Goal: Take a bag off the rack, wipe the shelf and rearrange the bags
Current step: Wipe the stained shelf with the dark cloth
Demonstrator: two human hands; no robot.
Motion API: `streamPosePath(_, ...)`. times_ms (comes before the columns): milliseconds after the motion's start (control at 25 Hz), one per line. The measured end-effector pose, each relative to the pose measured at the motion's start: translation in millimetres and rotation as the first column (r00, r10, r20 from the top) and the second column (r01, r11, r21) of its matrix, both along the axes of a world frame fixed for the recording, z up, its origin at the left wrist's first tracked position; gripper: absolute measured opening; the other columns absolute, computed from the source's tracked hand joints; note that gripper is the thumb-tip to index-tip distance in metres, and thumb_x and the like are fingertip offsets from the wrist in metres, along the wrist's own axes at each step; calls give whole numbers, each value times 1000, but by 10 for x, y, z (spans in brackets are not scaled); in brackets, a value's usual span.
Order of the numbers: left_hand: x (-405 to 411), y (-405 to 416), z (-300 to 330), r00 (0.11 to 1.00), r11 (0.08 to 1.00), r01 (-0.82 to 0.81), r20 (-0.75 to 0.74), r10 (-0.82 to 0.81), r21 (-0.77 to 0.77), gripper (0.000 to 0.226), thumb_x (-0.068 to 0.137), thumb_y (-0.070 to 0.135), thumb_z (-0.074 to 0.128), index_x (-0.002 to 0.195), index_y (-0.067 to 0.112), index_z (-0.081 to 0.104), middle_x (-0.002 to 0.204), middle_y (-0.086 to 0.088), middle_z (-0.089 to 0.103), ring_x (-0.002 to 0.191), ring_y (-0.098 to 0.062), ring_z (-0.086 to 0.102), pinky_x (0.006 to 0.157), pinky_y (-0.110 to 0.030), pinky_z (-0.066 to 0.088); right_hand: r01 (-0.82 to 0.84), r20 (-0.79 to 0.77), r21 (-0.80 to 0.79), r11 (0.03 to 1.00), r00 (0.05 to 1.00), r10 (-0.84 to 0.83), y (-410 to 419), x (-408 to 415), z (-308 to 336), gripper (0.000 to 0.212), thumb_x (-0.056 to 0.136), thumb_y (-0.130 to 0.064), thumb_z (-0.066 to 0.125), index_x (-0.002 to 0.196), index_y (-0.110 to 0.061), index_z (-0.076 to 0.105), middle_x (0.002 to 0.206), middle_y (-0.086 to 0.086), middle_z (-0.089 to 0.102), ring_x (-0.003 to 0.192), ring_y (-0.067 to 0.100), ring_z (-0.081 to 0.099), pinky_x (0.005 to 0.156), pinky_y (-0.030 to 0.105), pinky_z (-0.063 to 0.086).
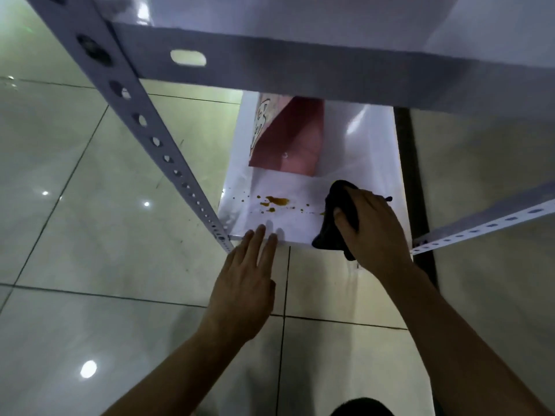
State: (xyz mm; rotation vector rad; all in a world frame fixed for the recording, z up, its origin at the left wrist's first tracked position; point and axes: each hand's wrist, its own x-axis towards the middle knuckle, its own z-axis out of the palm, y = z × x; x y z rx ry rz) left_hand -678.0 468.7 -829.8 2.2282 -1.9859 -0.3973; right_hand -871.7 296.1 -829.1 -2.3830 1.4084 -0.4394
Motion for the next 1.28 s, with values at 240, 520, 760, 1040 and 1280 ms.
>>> streamPosePath(240, 34, -168, -535, 995, 999, -17, 99, 22, -44, 69, 85, 25, 30, 152, 5, 31, 159, -23, 26, 145, -40, 27, 117, -50, 28, -24, -176, -94, 995, 984, 7, -112, -27, -673, 84, 86, -76, 42, 147, -18, 48, 147, 6, 54, 131, 29, 53, 110, 50, 38)
streamPosePath(520, 30, 43, -648, 996, 983, -93, -25, 90, -156, 63, 89, 19, 47, 148, -2, 36, 157, -21, 32, 146, -36, 29, 116, -49, 31, -296, -36, -84, 952, 955, 294, -46, 649, -686, 58, 92, -48, 46, 145, -23, 51, 145, -1, 55, 127, 24, 54, 112, 51, 34)
streamPosePath(760, 146, 125, -669, 996, 971, -77, 31, 86, -226, 59, 87, 10, 45, 143, -9, 42, 152, -26, 38, 146, -36, 31, 117, -47, 32, -339, -106, -172, 925, 940, 324, 20, 1144, -656, 55, 92, -48, 48, 143, -27, 53, 143, -4, 58, 122, 21, 57, 110, 47, 33)
streamPosePath(1040, 296, 69, -570, 995, 961, -101, -34, 95, -258, 50, 93, 13, 32, 136, -4, 51, 145, -21, 51, 139, -32, 44, 114, -44, 39, -385, -207, -104, 917, 910, 358, -96, 1676, -546, 52, 96, -52, 44, 144, -34, 52, 146, -5, 56, 130, 24, 51, 105, 44, 30)
streamPosePath(1280, 296, 57, -557, 984, 953, -131, -152, 92, -274, 23, 91, 0, 46, 113, 2, 55, 111, -13, 59, 101, -27, 56, 92, -35, 47, -393, -76, -34, 919, 918, 390, -45, 1594, -614, 57, 87, -53, 37, 135, -36, 61, 137, -8, 63, 127, 18, 56, 107, 48, 37)
